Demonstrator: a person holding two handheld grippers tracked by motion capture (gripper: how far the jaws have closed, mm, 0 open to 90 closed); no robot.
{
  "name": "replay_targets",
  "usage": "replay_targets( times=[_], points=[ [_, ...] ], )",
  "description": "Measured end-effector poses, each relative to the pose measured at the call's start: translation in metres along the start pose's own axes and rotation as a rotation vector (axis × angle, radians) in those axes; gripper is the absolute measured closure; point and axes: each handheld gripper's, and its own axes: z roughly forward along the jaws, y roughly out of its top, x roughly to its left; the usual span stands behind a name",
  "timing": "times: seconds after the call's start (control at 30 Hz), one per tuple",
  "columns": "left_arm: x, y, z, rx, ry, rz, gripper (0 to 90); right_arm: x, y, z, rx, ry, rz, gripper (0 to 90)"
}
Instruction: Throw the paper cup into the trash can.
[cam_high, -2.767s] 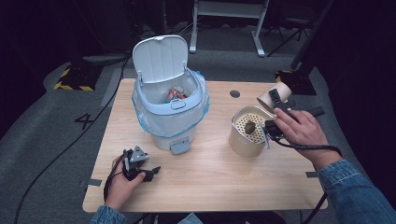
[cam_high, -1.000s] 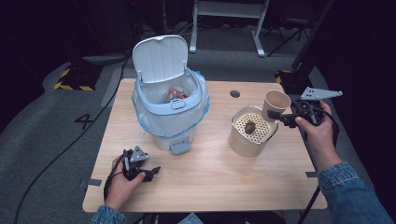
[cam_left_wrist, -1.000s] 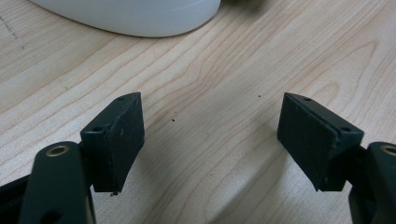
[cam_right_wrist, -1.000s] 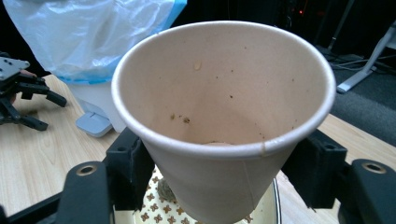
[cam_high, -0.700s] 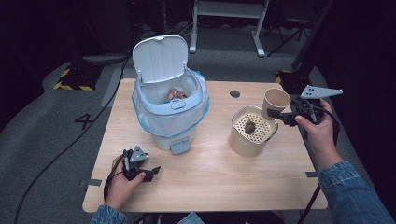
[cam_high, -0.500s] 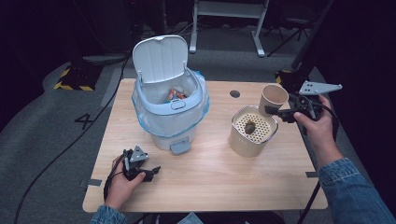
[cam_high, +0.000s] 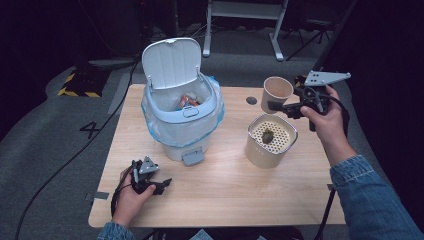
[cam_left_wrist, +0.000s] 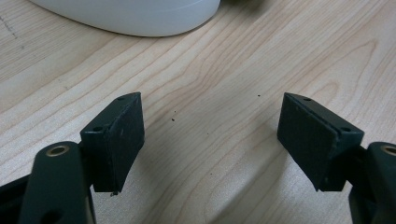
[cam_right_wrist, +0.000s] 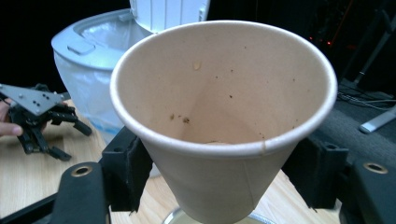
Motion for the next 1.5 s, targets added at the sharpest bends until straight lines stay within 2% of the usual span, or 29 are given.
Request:
replay_targets(
  times=[0.27, 0.43, 0.57, 0.7, 0.97, 1.13, 1.27, 1.5],
  points=[
    [0.000, 0.000, 0.000, 0.000, -0.001, -0.004, 23.6, 0.008, 0.030, 0.033, -0.002, 0.034, -0.038, 30.3],
    [0.001, 0.000, 0.000, 0.001, -0.002, 0.004, 23.5, 0.014, 0.045, 0.054, -0.027, 0.048, -0.040, 29.9],
    [0.000, 0.000, 0.000, -0.001, -0.007, -0.008, 23.4, 0.020, 0.057, 0.070, -0.050, 0.066, -0.042, 29.7],
    [0.001, 0.000, 0.001, -0.001, -0.009, -0.002, 23.4, 0.026, 0.067, 0.087, -0.087, 0.086, -0.031, 29.5],
    [0.001, 0.001, 0.001, -0.002, -0.010, 0.002, 23.3, 0.036, 0.076, 0.122, -0.147, 0.109, 0.019, 29.2],
    [0.001, 0.001, 0.001, -0.002, -0.011, 0.001, 23.3, 0.045, 0.082, 0.140, -0.145, 0.137, 0.023, 29.1],
    [0.001, 0.001, 0.001, -0.001, -0.010, 0.002, 23.3, 0.053, 0.087, 0.153, -0.129, 0.137, 0.010, 29.1],
    [0.001, 0.001, 0.001, -0.001, -0.011, 0.002, 23.3, 0.058, 0.093, 0.170, -0.056, 0.130, -0.003, 29.3]
  ],
)
